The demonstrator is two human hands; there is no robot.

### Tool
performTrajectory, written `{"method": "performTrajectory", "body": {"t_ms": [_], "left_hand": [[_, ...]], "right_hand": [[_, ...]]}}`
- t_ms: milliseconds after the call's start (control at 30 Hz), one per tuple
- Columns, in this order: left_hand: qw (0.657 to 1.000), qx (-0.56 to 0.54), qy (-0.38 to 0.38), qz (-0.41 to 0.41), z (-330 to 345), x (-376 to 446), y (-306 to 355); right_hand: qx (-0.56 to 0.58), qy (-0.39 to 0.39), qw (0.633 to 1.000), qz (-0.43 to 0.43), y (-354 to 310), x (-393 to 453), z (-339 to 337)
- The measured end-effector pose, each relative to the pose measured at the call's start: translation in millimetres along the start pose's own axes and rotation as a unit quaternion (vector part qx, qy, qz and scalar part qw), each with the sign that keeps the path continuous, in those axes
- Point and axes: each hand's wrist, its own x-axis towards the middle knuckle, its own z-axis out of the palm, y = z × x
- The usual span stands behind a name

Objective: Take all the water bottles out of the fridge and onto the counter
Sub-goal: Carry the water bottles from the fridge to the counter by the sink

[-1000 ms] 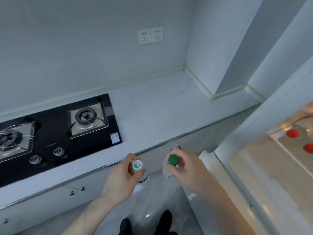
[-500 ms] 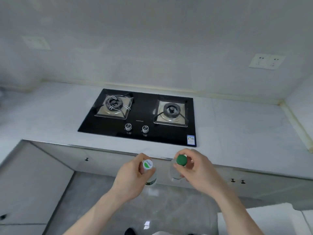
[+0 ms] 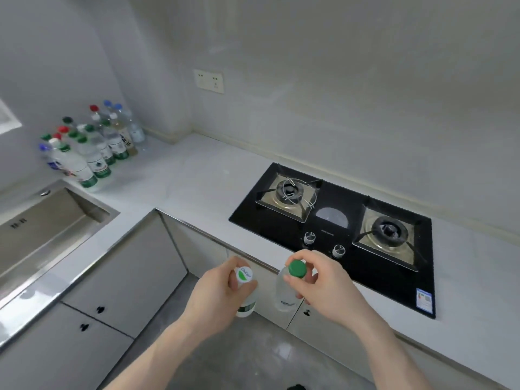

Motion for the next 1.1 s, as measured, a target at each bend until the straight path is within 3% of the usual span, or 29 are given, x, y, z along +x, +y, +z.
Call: {"method": "performTrajectory", "body": {"t_ms": [533, 1100], "left_hand": [[0.986, -0.018, 0.150, -0.068, -111.3, 86.0, -69.8], [0.962, 0.040, 0.242, -0.123, -221.4, 235.1, -124.3]], "right_hand": [[-0.020, -0.139, 0.984, -0.113, -86.7, 192.4, 69.4], [-0.060, -0.192, 0.958, -0.205, -150.0, 414.6, 120.2]]}}
